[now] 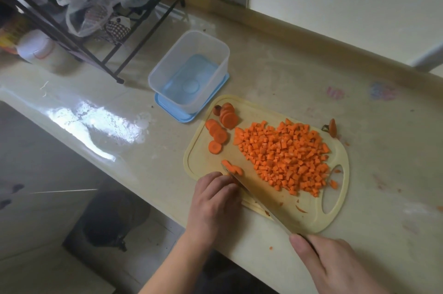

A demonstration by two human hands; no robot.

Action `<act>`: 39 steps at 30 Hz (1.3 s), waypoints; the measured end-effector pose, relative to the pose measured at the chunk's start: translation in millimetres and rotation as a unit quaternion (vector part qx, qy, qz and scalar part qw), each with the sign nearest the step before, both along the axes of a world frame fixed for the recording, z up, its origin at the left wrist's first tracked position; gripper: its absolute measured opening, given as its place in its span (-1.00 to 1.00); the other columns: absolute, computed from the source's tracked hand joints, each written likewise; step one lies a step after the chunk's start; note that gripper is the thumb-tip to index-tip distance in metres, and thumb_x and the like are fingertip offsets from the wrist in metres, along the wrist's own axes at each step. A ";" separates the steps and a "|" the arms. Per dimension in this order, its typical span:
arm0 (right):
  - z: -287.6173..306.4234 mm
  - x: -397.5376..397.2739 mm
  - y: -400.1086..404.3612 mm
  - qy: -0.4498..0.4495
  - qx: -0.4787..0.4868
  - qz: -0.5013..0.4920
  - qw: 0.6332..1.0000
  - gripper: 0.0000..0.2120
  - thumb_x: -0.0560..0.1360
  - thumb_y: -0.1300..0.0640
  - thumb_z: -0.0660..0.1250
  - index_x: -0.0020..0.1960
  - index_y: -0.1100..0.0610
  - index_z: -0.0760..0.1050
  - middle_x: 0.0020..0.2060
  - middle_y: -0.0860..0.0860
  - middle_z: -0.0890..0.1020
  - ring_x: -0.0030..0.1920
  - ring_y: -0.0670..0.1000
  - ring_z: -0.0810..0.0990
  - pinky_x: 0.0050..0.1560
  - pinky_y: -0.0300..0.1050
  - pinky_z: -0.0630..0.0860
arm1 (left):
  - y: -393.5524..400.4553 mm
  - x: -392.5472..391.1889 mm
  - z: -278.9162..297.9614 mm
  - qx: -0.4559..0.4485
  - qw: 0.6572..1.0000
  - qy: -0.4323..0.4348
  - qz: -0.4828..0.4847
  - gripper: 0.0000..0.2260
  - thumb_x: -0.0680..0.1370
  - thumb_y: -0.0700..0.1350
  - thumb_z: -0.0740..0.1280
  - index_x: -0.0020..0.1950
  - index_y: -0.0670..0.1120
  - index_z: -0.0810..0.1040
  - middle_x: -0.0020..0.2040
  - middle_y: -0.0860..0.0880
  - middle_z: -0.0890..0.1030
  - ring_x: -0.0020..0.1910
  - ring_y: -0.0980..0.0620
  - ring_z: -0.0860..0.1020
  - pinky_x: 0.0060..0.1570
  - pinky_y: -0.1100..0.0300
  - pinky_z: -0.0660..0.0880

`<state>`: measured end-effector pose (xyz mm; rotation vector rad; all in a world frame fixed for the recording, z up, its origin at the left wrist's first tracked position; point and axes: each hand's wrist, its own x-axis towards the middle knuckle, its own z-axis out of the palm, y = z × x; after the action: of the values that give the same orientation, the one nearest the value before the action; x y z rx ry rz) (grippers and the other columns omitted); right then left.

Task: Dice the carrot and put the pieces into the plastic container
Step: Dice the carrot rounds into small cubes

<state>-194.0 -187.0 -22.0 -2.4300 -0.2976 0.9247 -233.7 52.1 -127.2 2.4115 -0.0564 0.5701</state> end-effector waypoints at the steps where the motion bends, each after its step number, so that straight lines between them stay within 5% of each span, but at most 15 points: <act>1: -0.2 0.6 -0.4 0.003 -0.007 0.005 1.000 0.07 0.12 -0.65 -0.44 -0.14 0.10 0.52 -0.21 -0.03 0.67 -0.08 -0.08 0.60 -0.05 -0.19 0.49 | 0.2 0.3 -0.4 -0.002 1.000 0.001 0.001 -0.85 0.59 -0.15 0.41 0.04 -0.19 0.72 0.11 -0.08 0.68 0.16 -0.08 0.56 0.12 0.01 0.54; 4: -1.3 3.5 7.3 0.000 -0.014 0.024 1.000 -0.11 0.25 -0.54 -0.37 -0.15 0.06 0.50 -0.21 -0.09 0.62 -0.05 -0.07 0.59 -0.09 -0.21 0.45 | 0.1 1.1 0.5 -0.008 1.000 -0.002 0.001 -0.87 0.56 -0.17 0.43 0.03 -0.19 0.72 0.11 -0.08 0.68 0.16 -0.08 0.59 0.12 0.03 0.56; 8: -5.1 9.1 21.9 -0.014 0.010 0.027 0.999 -0.27 0.38 -0.46 -0.28 -0.26 0.04 0.44 -0.34 -0.02 0.56 -0.25 -0.07 0.54 -0.25 -0.18 0.42 | -0.5 2.1 4.0 -0.015 1.000 -0.009 -0.001 -0.86 0.59 -0.16 0.40 0.02 -0.20 0.72 0.08 -0.10 0.68 0.13 -0.06 0.59 0.13 0.09 0.56; 14: -1.0 12.8 15.2 -0.002 0.070 -0.013 0.997 -0.19 0.30 -0.59 -0.23 -0.40 0.11 0.36 -0.40 0.10 0.56 -0.36 -0.04 0.52 -0.29 -0.09 0.43 | -0.7 -0.4 4.9 -0.010 1.000 -0.011 0.009 -0.85 0.60 -0.16 0.39 0.02 -0.23 0.70 0.02 -0.14 0.66 0.10 -0.07 0.58 0.16 0.14 0.54; 20: -4.6 2.6 5.3 0.000 0.046 0.018 0.999 -0.08 0.30 -0.60 -0.30 -0.24 0.15 0.49 -0.33 -0.01 0.61 -0.24 -0.10 0.57 -0.15 -0.09 0.51 | 0.0 -1.4 3.1 -0.020 1.000 -0.009 0.013 -0.89 0.59 -0.20 0.40 -0.02 -0.24 0.66 -0.02 -0.15 0.64 0.04 -0.12 0.60 0.06 0.06 0.56; 25: -2.4 0.8 11.3 -0.020 -0.014 0.038 0.999 -0.09 0.24 -0.57 -0.41 -0.24 0.07 0.45 -0.34 0.00 0.58 -0.25 -0.04 0.55 -0.25 -0.19 0.45 | 2.2 -3.4 -3.1 -0.007 1.000 -0.006 0.021 -0.89 0.45 -0.32 0.53 -0.05 -0.25 0.70 -0.02 -0.13 0.68 0.05 -0.12 0.63 0.03 0.00 0.59; 28: -0.9 3.9 30.4 -0.027 -0.008 0.046 0.999 -0.31 0.33 -0.45 -0.33 -0.28 0.02 0.38 -0.35 -0.02 0.53 -0.28 -0.05 0.50 -0.33 -0.20 0.34 | 1.6 -2.0 -1.6 -0.021 0.999 -0.016 0.019 -0.92 0.48 -0.29 0.51 -0.04 -0.24 0.71 -0.01 -0.11 0.69 0.07 -0.10 0.64 0.03 0.02 0.59; 31: -3.1 5.7 39.2 -0.026 0.050 0.029 0.998 -0.32 0.42 -0.46 -0.26 -0.35 0.05 0.35 -0.43 0.01 0.49 -0.33 -0.02 0.50 -0.30 -0.09 0.40 | 0.4 -0.9 2.8 -0.032 0.999 -0.029 0.015 -0.86 0.59 -0.17 0.40 -0.06 -0.23 0.70 -0.02 -0.09 0.68 0.08 -0.03 0.61 0.08 0.10 0.57; 36: 18.9 7.1 14.2 0.019 0.093 -0.042 0.995 -0.50 0.53 -0.20 0.11 -0.44 0.11 0.30 -0.53 -0.07 0.48 -0.43 -0.11 0.44 -0.37 -0.30 0.33 | 7.4 -1.2 4.4 -0.009 1.000 -0.011 -0.005 -0.82 0.63 -0.11 0.35 -0.05 -0.17 0.67 -0.02 -0.07 0.66 0.07 -0.05 0.57 0.07 0.05 0.54; 39: 30.1 5.6 -5.1 0.033 0.094 -0.088 0.991 -0.58 0.49 -0.26 0.09 -0.41 -0.08 0.46 -0.55 -0.06 0.51 -0.48 -0.13 0.46 -0.37 -0.26 0.37 | 21.7 3.1 9.7 0.044 0.999 -0.001 -0.032 -0.86 0.61 -0.05 0.40 0.05 -0.11 0.66 0.07 -0.06 0.63 0.07 -0.08 0.58 0.06 0.01 0.54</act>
<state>-188.4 -192.1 8.1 -2.2086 -0.1357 0.8576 -230.6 73.9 -117.5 2.4842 -0.1614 0.5500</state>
